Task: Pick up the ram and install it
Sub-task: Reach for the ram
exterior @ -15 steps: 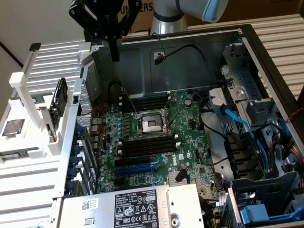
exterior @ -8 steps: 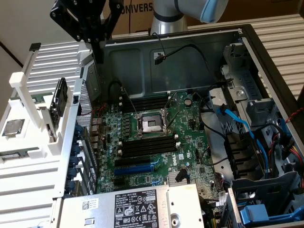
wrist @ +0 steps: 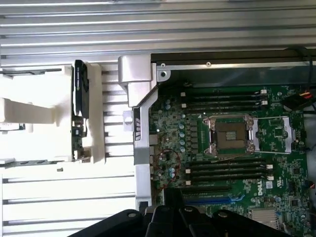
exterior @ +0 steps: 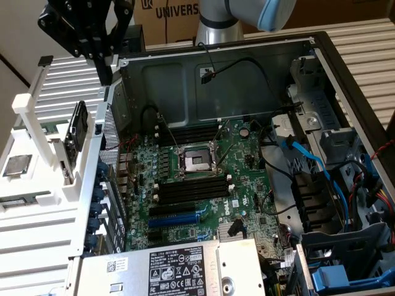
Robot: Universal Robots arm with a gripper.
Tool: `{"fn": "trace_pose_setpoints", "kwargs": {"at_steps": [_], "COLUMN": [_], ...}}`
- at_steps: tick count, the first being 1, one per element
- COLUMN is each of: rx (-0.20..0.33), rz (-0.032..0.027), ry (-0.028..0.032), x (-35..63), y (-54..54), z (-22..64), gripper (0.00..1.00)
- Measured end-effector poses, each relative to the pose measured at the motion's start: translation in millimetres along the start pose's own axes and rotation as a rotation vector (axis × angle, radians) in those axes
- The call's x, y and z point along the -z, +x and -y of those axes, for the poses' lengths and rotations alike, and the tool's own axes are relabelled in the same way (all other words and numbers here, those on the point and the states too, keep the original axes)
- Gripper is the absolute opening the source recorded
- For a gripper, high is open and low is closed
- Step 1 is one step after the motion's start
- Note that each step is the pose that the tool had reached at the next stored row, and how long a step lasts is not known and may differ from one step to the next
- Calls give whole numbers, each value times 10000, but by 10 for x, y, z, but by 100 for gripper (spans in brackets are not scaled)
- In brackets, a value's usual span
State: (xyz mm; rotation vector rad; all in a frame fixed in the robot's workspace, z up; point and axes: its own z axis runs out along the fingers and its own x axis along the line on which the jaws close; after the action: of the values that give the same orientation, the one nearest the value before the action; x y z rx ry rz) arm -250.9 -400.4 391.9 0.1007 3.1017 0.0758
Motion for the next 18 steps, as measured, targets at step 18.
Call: {"fn": "trace_pose_setpoints", "kwargs": {"at_steps": [18], "rx": [-1], "rz": [-3], "ry": [-26], "x": [2], "y": [912], "z": [60], "gripper": [11]}}
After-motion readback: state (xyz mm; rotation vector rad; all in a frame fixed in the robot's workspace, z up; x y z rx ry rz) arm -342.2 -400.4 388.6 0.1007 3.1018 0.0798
